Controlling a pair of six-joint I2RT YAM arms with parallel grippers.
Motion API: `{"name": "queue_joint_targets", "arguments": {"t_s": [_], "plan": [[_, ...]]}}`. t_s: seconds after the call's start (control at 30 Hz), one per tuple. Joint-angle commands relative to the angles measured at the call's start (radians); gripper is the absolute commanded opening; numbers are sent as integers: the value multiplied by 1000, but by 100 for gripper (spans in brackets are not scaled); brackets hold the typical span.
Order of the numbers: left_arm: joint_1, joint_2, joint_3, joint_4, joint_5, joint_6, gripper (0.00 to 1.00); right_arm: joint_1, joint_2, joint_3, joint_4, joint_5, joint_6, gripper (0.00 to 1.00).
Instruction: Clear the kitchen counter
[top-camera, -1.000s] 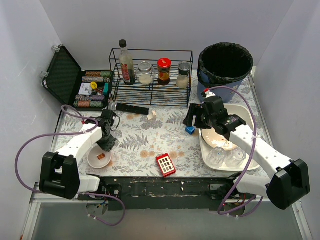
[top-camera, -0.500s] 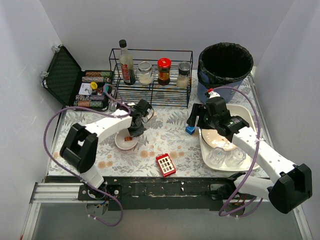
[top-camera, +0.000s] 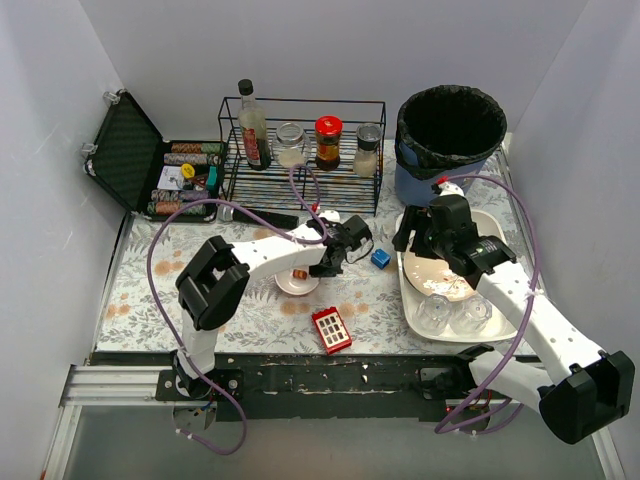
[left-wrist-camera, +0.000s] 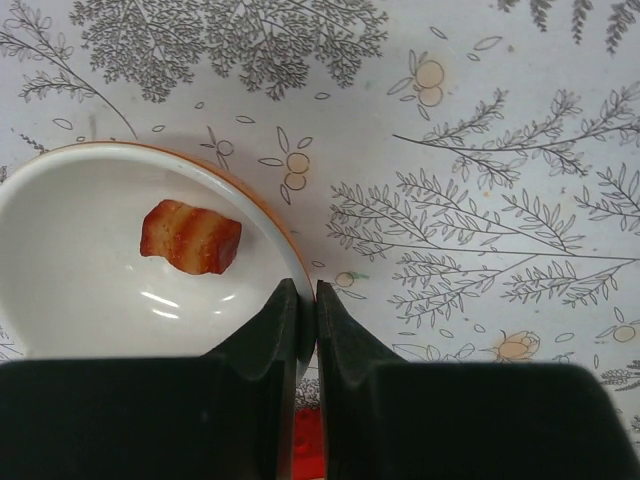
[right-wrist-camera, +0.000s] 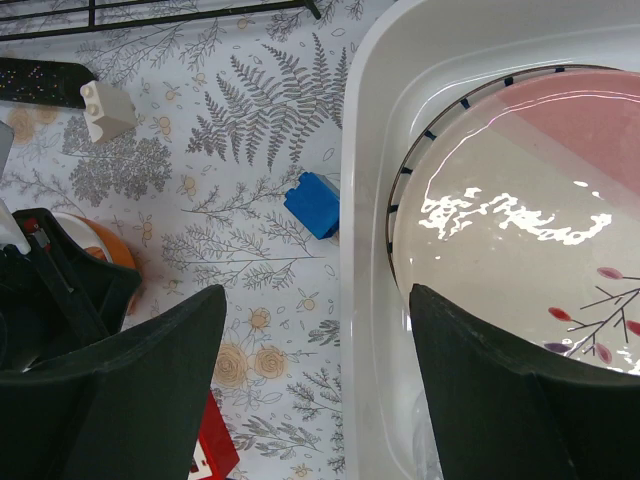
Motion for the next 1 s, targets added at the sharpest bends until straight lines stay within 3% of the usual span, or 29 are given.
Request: {"name": "queue_joint_targets", "arguments": {"t_s": [0.0,0.3,0.53,0.7,0.8,0.97], "plan": [[-17,11,27,14,-2,-16,7,-16,-24,1,-4,21,-2,82],[-17,-57,47,13,-24,-4,46,-50,-19,1,-4,-10,6,82],[-16,-127,194,-85,-50,3,52,-76,-8,1,7,-21,8,83],[-4,-213,326,-115,-86,30,66,-95,44,0,44,-54,18,83],[82,-293,284,-100,-36,36,66,-93,77,-16,99,-119,27,82],[360,-481,64,31,140,98,66,-31,185,39,111,-170,26,81]]}}
